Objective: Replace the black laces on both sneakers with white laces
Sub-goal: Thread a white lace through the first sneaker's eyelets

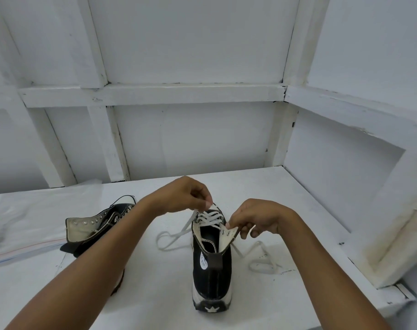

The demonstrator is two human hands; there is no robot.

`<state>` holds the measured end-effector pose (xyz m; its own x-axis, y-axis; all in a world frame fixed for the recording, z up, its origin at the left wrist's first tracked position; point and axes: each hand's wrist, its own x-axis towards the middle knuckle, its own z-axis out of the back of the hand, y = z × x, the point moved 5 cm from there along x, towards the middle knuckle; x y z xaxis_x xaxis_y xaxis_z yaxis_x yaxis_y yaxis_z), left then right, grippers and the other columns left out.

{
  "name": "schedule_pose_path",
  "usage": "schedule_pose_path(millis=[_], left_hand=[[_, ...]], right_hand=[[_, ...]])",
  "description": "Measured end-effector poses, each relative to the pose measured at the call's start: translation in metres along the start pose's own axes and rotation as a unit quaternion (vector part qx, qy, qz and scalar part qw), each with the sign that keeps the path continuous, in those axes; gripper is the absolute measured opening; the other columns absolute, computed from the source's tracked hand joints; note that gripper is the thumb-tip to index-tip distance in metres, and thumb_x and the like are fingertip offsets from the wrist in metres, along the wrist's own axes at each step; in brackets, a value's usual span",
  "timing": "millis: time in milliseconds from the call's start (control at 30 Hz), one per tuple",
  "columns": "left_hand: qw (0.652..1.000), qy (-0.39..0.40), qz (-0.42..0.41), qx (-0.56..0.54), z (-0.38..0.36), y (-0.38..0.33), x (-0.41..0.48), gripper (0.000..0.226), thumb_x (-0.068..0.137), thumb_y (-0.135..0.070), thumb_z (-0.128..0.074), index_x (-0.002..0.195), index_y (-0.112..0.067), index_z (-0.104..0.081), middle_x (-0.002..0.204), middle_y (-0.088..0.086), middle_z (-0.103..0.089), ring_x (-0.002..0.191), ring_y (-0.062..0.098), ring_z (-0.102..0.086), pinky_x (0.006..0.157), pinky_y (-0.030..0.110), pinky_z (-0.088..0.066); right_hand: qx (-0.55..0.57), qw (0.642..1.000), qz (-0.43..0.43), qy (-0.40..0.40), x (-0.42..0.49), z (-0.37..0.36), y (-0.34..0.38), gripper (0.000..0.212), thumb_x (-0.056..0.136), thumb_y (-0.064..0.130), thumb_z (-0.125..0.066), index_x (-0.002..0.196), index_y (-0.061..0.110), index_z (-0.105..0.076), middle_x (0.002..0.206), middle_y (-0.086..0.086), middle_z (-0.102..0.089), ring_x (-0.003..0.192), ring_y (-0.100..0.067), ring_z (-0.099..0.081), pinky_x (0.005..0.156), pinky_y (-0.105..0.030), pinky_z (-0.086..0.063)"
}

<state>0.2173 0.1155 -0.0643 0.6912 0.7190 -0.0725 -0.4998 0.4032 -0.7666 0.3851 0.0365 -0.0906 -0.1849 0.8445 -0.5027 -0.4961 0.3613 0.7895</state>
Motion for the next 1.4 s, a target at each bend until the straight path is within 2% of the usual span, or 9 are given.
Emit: schedule_pose_path(millis=[67, 133, 233, 467, 867, 1067, 1300, 1400], left_hand=[[0.997, 0.064, -0.007, 0.032, -0.008, -0.013, -0.001, 0.004, 0.085, -0.012, -0.075, 0.087, -0.016, -0.075, 0.074, -0.003, -0.073, 0.069, 0.006, -0.063, 0.067, 0.019, -0.050], [0.989, 0.112, -0.004, 0.094, -0.017, -0.019, -0.001, 0.008, 0.083, -0.010, -0.075, 0.085, -0.018, -0.074, 0.067, -0.011, -0.068, 0.059, 0.001, -0.057, 0.057, 0.013, -0.042], [0.977, 0.141, 0.005, 0.162, -0.027, -0.022, 0.001, 0.010, 0.082, -0.011, -0.074, 0.085, -0.021, -0.073, 0.067, -0.014, -0.068, 0.057, -0.001, -0.055, 0.059, 0.017, -0.042], [0.976, 0.125, 0.001, 0.178, -0.028, -0.026, 0.004, 0.008, 0.081, -0.014, -0.074, 0.085, -0.021, -0.074, 0.078, -0.005, -0.074, 0.060, 0.000, -0.058, 0.063, 0.021, -0.045], [0.980, 0.098, 0.001, 0.175, -0.029, -0.024, 0.006, 0.008, 0.080, -0.015, -0.074, 0.085, -0.021, -0.074, 0.068, -0.014, -0.067, 0.056, -0.003, -0.054, 0.063, 0.023, -0.045], [0.974, 0.098, 0.004, 0.202, -0.030, -0.023, 0.008, 0.010, 0.081, -0.016, -0.074, 0.082, -0.026, -0.072, 0.071, -0.013, -0.068, 0.062, 0.002, -0.058, 0.065, 0.024, -0.047], [0.972, 0.109, 0.000, 0.206, -0.033, -0.023, 0.009, 0.008, 0.080, -0.016, -0.075, 0.084, -0.023, -0.074, 0.070, -0.013, -0.070, 0.056, -0.003, -0.056, 0.057, 0.016, -0.044], [0.973, 0.115, -0.001, 0.202, -0.036, -0.024, 0.010, 0.008, 0.081, -0.017, -0.076, 0.085, -0.023, -0.074, 0.065, -0.018, -0.066, 0.054, -0.005, -0.054, 0.052, 0.010, -0.040]], right_hand=[[0.001, 1.000, 0.000, -0.002, -0.002, 0.000, 0.000, 0.023, 0.085, 0.013, -0.071, 0.063, 0.014, -0.072, 0.061, 0.001, -0.067, 0.062, -0.015, -0.057, 0.050, -0.019, -0.037], [0.002, 1.000, -0.002, -0.002, -0.003, 0.000, 0.001, 0.020, 0.086, 0.013, -0.071, 0.066, 0.014, -0.072, 0.061, 0.001, -0.067, 0.062, -0.015, -0.058, 0.051, -0.019, -0.037], [0.000, 1.000, -0.003, -0.005, -0.004, 0.000, 0.001, 0.018, 0.086, 0.014, -0.070, 0.068, 0.013, -0.071, 0.061, 0.002, -0.067, 0.063, -0.015, -0.058, 0.052, -0.019, -0.039], [0.004, 1.000, -0.002, -0.004, -0.005, -0.002, 0.000, 0.015, 0.087, 0.014, -0.068, 0.073, 0.011, -0.070, 0.061, 0.003, -0.068, 0.065, -0.015, -0.060, 0.052, -0.019, -0.041], [0.033, 0.999, 0.009, -0.001, 0.000, -0.002, -0.006, 0.010, 0.087, 0.011, -0.069, 0.078, 0.008, -0.072, 0.065, 0.000, -0.069, 0.065, -0.016, -0.062, 0.055, -0.021, -0.044], [0.040, 0.999, 0.011, -0.002, 0.002, -0.001, -0.008, 0.008, 0.086, 0.011, -0.068, 0.082, 0.005, -0.072, 0.067, -0.001, -0.070, 0.066, -0.016, -0.063, 0.056, -0.021, -0.045], [0.050, 0.999, 0.016, 0.000, 0.006, 0.000, -0.013, 0.009, 0.087, 0.009, -0.066, 0.082, 0.005, -0.072, 0.070, -0.002, -0.070, 0.066, -0.016, -0.064, 0.056, -0.022, -0.045], [0.046, 0.999, 0.013, 0.008, 0.008, -0.001, -0.015, 0.014, 0.091, 0.013, -0.063, 0.091, 0.003, -0.073, 0.074, -0.003, -0.072, 0.068, -0.016, -0.064, 0.057, -0.021, -0.045]])
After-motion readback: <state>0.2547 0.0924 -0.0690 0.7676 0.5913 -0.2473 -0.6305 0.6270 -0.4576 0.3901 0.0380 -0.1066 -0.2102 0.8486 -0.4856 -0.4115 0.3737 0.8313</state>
